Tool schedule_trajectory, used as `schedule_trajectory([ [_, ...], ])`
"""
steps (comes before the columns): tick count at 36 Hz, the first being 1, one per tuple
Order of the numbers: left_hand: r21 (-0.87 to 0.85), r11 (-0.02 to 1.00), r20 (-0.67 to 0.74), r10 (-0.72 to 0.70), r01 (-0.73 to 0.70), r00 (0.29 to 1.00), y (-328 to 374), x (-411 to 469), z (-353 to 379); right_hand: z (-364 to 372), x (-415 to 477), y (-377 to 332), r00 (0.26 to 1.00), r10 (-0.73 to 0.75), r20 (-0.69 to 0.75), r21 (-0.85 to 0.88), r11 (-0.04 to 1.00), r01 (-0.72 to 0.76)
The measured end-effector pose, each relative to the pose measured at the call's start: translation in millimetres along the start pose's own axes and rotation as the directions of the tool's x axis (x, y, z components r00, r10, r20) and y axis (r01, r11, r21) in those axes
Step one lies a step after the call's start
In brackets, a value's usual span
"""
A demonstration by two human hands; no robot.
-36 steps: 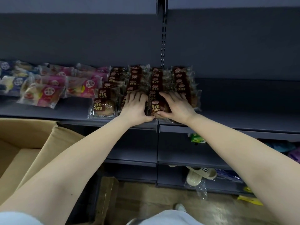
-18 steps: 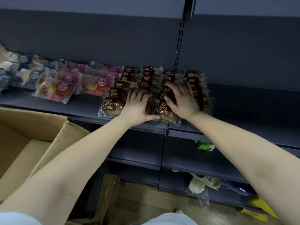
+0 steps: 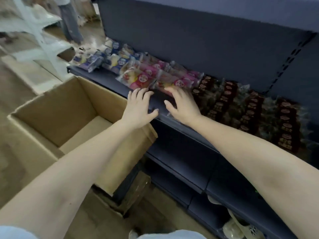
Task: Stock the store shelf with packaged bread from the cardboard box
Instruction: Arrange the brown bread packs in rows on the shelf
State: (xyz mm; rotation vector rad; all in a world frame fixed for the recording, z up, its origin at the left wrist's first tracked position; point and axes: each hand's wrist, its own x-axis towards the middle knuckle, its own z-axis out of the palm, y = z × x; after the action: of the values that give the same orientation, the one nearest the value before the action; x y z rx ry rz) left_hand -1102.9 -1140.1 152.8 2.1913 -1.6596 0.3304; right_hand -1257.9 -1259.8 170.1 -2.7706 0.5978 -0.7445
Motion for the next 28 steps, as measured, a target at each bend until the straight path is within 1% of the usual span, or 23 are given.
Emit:
schedule_trajectory([
  [4,0.043,0.984,0.008,-0.172,0.172,0.985,-61,-30,-20,34,33,-40,0.990,-0.141,0.009,0.027,0.990,0.141],
  [7,0.087,0.957,0.025,-0.281,0.278,0.959,-104,-56,-35,63,54,-74,0.978,-0.209,0.002,0.065,0.976,0.208],
  [12,0.165,0.903,0.054,-0.410,0.397,0.910,-162,-99,-54,111,77,-133,0.959,-0.282,0.011,0.138,0.951,0.278],
  [18,0.227,0.837,0.157,-0.536,0.498,0.830,-196,-129,-59,166,79,-204,0.933,-0.350,0.086,0.270,0.909,0.317],
  [21,0.263,0.803,0.249,-0.592,0.535,0.766,-207,-134,-54,183,81,-214,0.916,-0.386,0.115,0.275,0.898,0.344],
  [23,0.264,0.784,0.296,-0.620,0.562,0.726,-212,-131,-51,187,87,-210,0.914,-0.381,0.138,0.265,0.904,0.336],
  [25,0.257,0.772,0.319,-0.636,0.581,0.703,-217,-127,-48,189,97,-202,0.916,-0.368,0.161,0.254,0.912,0.322],
  [28,0.251,0.758,0.353,-0.651,0.602,0.672,-223,-117,-40,195,115,-187,0.897,-0.396,0.197,0.224,0.909,0.352],
])
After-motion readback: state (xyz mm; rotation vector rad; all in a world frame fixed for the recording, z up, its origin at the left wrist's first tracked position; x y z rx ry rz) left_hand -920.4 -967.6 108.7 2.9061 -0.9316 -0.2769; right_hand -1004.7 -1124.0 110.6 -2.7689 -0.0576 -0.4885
